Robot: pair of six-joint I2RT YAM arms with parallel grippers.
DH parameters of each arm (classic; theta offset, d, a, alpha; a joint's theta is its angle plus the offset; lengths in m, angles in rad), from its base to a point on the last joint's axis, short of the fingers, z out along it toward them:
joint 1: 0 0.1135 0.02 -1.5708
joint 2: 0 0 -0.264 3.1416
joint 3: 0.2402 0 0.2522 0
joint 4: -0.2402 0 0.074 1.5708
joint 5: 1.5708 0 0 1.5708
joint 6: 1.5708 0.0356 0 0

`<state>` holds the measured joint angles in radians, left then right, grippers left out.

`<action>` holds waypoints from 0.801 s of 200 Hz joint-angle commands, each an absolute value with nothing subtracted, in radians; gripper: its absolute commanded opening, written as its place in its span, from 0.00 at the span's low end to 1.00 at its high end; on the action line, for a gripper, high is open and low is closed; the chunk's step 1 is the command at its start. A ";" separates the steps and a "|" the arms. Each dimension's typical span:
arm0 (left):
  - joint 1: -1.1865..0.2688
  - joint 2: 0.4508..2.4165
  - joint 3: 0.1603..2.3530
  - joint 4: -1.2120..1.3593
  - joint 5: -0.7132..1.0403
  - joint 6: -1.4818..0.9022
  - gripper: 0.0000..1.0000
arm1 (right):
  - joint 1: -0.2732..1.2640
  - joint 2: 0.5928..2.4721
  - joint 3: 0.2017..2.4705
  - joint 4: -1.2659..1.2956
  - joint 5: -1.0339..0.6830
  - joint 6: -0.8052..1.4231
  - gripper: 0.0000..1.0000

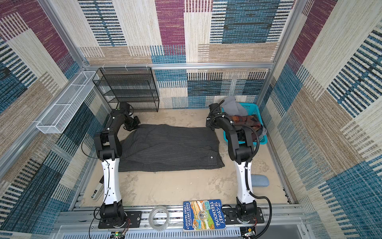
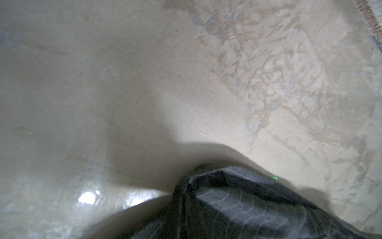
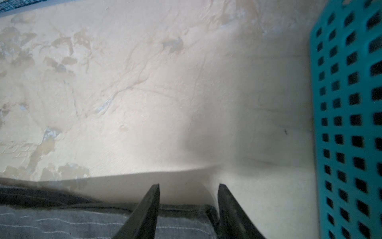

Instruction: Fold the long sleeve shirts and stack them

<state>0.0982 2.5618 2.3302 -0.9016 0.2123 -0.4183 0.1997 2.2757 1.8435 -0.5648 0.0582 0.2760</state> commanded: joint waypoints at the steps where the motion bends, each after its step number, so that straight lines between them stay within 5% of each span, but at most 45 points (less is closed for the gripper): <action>1: 0.104 2.523 2.288 -0.869 0.176 -0.423 0.00 | 0.202 2.272 1.832 -0.543 0.018 0.290 0.50; 123: 0.110 2.460 2.173 -0.800 0.169 -0.442 0.00 | 0.204 2.225 1.709 -0.454 -0.023 0.314 0.51; 160: 0.110 2.460 2.177 -0.799 0.171 -0.441 0.00 | 0.204 2.284 1.789 -0.477 -0.049 0.301 0.35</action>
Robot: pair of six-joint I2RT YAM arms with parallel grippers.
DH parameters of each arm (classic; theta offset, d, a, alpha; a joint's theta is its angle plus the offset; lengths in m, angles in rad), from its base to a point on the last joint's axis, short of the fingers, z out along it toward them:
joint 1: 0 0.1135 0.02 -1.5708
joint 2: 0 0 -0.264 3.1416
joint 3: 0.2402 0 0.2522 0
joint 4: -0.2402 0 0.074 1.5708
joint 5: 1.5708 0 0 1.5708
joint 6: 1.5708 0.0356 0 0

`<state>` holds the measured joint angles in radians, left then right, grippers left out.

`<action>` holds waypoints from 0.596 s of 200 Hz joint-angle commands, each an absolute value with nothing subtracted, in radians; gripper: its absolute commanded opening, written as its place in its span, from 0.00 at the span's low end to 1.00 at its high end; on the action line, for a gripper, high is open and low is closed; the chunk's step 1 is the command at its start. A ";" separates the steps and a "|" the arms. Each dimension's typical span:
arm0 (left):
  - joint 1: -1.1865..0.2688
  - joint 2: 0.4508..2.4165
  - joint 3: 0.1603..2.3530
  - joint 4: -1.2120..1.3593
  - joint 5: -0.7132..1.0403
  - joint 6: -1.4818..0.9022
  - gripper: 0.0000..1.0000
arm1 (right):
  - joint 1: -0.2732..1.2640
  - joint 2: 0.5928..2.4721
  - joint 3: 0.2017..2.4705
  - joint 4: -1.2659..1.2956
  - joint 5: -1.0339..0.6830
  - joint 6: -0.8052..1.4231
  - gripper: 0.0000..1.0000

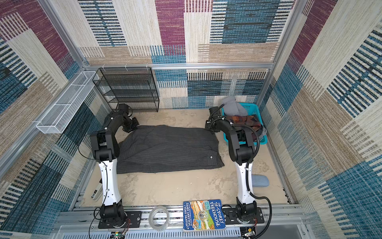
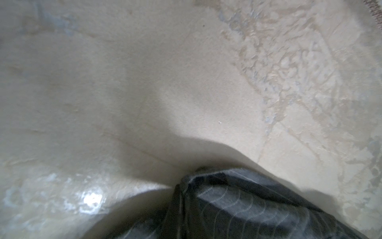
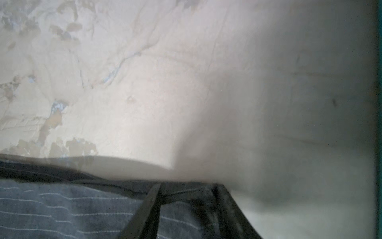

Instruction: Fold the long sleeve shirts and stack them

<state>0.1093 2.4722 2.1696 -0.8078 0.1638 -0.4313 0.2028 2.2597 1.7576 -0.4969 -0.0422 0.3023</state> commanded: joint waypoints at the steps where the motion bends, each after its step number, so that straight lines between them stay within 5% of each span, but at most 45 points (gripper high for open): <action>1: 0.110 2.460 2.177 -0.799 0.172 -0.441 0.00 | 0.204 2.285 1.790 -0.477 -0.049 0.300 0.35; 56: 0.110 2.459 2.205 -0.798 0.188 -0.451 0.00 | 0.204 2.282 1.819 -0.474 -0.062 0.282 0.09; 119: 0.112 2.323 2.142 -0.782 0.224 -0.450 0.00 | 0.204 2.179 1.795 -0.482 -0.068 0.252 0.04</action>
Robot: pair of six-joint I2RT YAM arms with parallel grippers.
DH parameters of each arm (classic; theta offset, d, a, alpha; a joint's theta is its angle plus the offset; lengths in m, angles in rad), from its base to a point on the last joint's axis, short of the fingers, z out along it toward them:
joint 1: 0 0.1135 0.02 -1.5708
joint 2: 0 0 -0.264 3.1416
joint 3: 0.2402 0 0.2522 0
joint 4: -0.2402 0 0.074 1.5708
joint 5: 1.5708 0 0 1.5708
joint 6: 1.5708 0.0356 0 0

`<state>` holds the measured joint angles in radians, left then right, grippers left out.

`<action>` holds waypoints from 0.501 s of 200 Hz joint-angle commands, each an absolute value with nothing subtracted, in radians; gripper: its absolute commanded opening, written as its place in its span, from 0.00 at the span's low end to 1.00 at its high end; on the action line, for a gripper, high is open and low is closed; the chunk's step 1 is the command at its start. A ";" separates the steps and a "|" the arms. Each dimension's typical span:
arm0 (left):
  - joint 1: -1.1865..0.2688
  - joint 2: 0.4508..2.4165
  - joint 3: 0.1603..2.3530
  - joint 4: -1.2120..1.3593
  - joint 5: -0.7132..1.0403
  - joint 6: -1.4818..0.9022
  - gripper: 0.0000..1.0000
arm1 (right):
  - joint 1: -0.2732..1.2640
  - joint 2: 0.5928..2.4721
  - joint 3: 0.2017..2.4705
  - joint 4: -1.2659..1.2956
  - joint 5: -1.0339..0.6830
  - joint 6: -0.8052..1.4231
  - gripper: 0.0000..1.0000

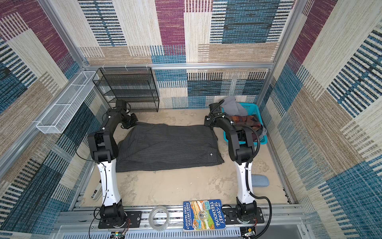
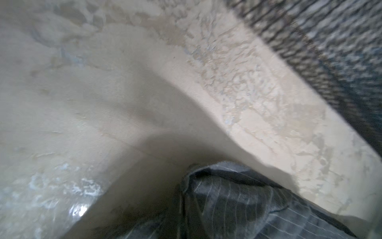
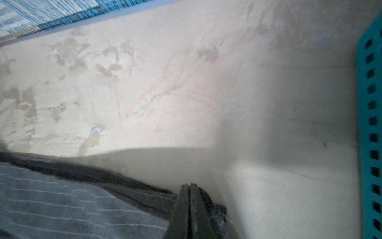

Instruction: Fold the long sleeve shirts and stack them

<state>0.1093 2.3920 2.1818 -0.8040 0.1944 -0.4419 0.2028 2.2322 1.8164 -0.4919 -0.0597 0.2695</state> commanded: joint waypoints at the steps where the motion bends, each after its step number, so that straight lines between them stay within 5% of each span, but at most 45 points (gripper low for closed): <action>1: 0.112 2.320 2.139 -0.781 0.225 -0.451 0.00 | 0.204 2.176 1.793 -0.480 -0.069 0.251 0.04; 100: 0.123 1.845 1.522 -0.607 0.245 -0.445 0.00 | 0.206 1.767 1.272 -0.368 -0.146 0.269 0.04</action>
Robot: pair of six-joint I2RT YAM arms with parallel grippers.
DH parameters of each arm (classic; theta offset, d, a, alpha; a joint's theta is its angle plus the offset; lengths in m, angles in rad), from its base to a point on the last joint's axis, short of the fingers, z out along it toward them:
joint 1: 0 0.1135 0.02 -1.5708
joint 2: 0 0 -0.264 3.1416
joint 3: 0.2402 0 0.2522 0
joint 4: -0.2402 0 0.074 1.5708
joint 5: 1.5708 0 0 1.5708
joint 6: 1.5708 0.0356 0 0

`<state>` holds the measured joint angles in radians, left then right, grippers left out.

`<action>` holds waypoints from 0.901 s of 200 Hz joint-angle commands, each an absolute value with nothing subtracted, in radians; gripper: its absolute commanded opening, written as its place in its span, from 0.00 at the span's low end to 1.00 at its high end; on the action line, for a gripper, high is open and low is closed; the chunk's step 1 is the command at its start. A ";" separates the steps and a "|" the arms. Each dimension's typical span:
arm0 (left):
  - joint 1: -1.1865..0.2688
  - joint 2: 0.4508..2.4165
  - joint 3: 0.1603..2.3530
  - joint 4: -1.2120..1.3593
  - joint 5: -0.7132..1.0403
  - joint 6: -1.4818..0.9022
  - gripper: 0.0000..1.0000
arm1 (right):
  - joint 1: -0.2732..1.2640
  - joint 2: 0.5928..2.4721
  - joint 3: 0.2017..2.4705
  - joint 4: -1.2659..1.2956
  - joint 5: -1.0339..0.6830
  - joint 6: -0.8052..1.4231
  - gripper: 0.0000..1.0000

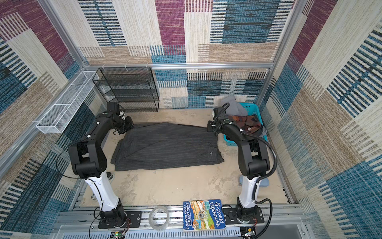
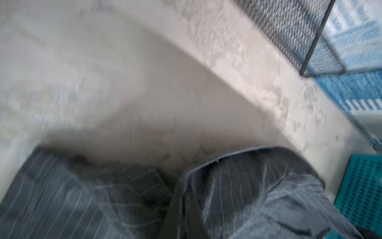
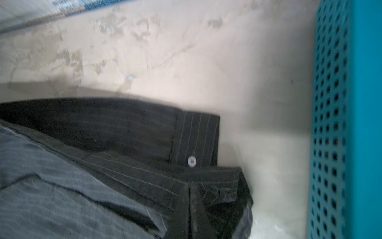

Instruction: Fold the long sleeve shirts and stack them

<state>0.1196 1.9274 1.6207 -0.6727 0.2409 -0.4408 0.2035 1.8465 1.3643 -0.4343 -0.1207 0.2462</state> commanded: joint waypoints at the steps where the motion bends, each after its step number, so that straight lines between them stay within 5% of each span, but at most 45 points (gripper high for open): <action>1: 0.123 1.840 1.517 -0.607 0.245 -0.446 0.00 | 0.206 1.762 1.267 -0.367 -0.148 0.270 0.04; 105: 0.150 1.542 1.143 -0.539 0.126 -0.593 0.00 | 0.219 1.442 0.982 -0.352 -0.168 0.310 0.04; 180: 0.161 1.476 1.025 -0.512 0.084 -0.704 0.00 | 0.219 1.424 0.920 -0.428 -0.159 0.354 0.07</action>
